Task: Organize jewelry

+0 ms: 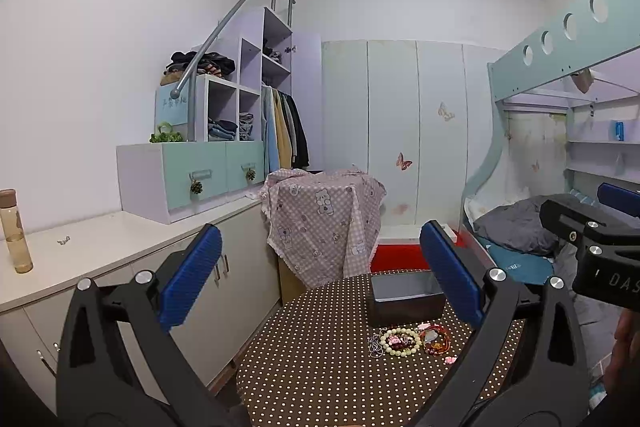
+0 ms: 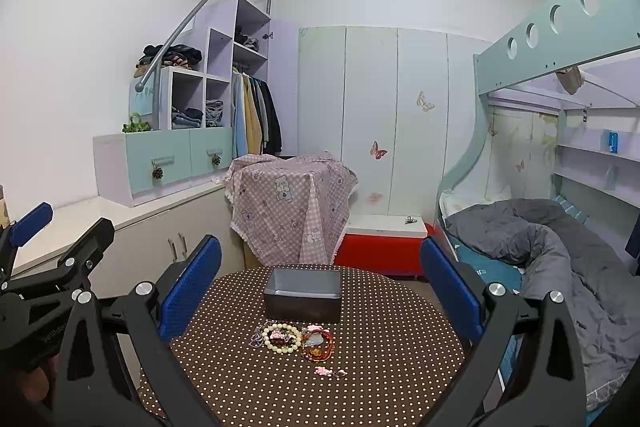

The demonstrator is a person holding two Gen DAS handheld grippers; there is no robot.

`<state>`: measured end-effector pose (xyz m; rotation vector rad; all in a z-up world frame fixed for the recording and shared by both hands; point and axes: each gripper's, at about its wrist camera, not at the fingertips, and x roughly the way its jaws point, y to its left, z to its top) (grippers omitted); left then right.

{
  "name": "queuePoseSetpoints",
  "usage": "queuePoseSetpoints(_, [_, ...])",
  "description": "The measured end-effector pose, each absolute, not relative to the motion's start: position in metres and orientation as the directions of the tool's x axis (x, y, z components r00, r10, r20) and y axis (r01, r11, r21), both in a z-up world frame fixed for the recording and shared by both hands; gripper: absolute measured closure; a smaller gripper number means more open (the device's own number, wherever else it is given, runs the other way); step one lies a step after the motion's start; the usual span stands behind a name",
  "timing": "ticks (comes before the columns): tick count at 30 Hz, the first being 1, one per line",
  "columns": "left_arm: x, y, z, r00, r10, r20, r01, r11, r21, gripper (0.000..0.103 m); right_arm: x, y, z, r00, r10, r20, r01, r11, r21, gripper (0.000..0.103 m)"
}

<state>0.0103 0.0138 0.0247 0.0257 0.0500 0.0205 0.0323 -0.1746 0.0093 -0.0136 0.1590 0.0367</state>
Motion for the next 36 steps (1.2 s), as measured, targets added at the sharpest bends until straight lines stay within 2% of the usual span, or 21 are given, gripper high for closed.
queuePoseSetpoints(9, [0.013, 0.011, 0.021, 0.998, 0.026, -0.056, -0.025, 0.999, 0.021, 0.006, 0.039, -0.177, 0.007, 0.985, 0.037, -0.171, -0.039, 0.999, -0.009, 0.007])
queuePoseSetpoints(14, [0.025, 0.013, 0.01, 0.995, 0.032, -0.097, -0.03, 0.999, 0.015, 0.006, 0.054, -0.186, -0.008, 0.972, 0.0, -0.233, -0.002, 1.0, -0.009, 0.007])
queuePoseSetpoints(21, [0.047, 0.013, -0.009, 0.987, 0.025, -0.157, -0.024, 1.0, 0.011, 0.006, 0.064, -0.194, -0.026, 0.963, -0.017, -0.268, 0.009, 1.0, -0.029, 0.007])
queuePoseSetpoints(29, [0.11, 0.005, -0.073, 0.925, -0.007, -0.38, 0.024, 0.999, 0.04, 0.006, 0.109, -0.208, -0.088, 0.886, 0.015, -0.463, -0.027, 0.999, -0.019, 0.007])
queuePoseSetpoints(36, [0.167, -0.004, -0.138, 0.825, 0.024, -0.565, 0.057, 0.991, 0.125, 0.006, 0.143, -0.217, -0.147, 0.785, 0.037, -0.619, -0.037, 0.999, 0.013, 0.007])
